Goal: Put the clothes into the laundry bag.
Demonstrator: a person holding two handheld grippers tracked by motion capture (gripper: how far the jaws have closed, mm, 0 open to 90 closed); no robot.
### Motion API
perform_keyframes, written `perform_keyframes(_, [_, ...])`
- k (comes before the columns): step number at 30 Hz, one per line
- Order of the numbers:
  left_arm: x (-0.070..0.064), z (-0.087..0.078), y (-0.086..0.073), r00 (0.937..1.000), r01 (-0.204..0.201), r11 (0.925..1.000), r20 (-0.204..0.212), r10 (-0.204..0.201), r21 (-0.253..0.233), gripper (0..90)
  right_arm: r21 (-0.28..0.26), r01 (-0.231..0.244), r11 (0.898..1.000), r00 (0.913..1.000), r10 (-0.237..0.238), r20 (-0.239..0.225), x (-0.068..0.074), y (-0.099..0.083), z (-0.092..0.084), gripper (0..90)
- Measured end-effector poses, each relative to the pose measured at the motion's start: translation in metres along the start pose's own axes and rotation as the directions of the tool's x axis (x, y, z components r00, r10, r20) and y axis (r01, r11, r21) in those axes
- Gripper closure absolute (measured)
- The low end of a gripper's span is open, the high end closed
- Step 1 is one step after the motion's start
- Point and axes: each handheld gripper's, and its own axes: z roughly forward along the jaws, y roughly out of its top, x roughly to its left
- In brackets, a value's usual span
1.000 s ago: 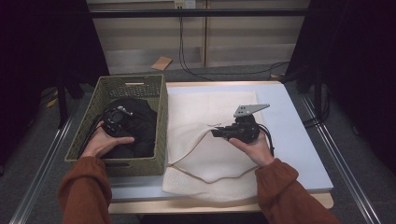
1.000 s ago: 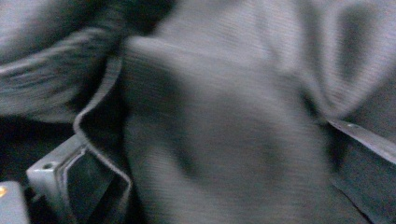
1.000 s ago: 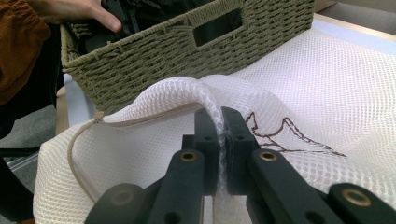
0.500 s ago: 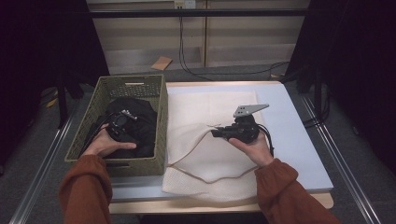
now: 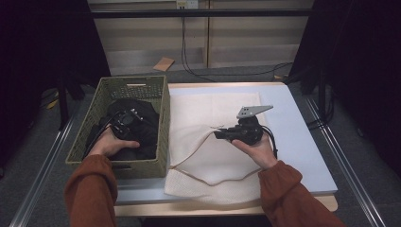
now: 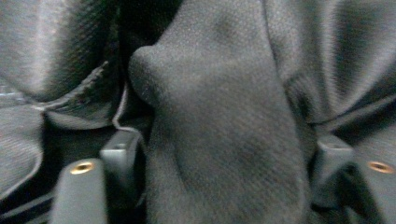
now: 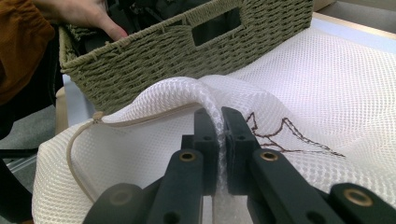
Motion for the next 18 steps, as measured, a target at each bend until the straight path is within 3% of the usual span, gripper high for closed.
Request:
perform_keyframes(2, [-0.001, -0.003, 0.0, 0.9999, -0.008, 1.0, -0.007, 0.008, 0.005, 37.4, 0.003, 0.002, 1.0, 1.0, -0.002, 0.002, 0.0, 0.0, 0.0, 85.7])
perform_keyframes(6, [-0.002, -0.006, 0.0, 0.9994, 0.029, 0.9996, -0.02, -0.029, -0.004, 44.1, 0.005, 0.003, 1.0, 1.0, -0.003, -0.003, 0.001, 0.001, 0.0, 85.7])
perform_keyframes(10, [0.001, -0.011, -0.002, 0.9988, 0.049, 0.9984, -0.003, -0.049, -0.03, 51.6, 0.009, 0.001, 1.0, 1.0, -0.001, -0.001, 0.001, 0.0, 0.001, 86.1])
perform_keyframes(11, [0.0, -0.011, -0.002, 0.9972, 0.074, 0.9963, 0.013, -0.073, -0.044, 52.7, 0.009, 0.0, 1.0, 1.0, 0.0, -0.002, 0.001, 0.0, 0.002, 86.2])
perform_keyframes(13, [0.004, -0.014, -0.003, 0.9989, 0.044, 0.9984, 0.015, -0.044, -0.035, 54.5, 0.009, -0.002, 1.0, 1.0, 0.002, -0.004, 0.0, -0.001, 0.002, 86.2])
perform_keyframes(16, [0.006, -0.017, -0.005, 0.9953, 0.091, 0.9923, 0.039, -0.088, -0.083, 56.6, 0.01, -0.006, 1.0, 1.0, 0.006, 0.0, -0.001, -0.001, 0.003, 86.2])
perform_keyframes(18, [0.006, -0.018, -0.005, 0.9955, 0.092, 0.9919, 0.032, -0.089, -0.088, 57.3, 0.01, -0.004, 1.0, 1.0, 0.004, -0.003, -0.001, -0.001, 0.003, 86.2])
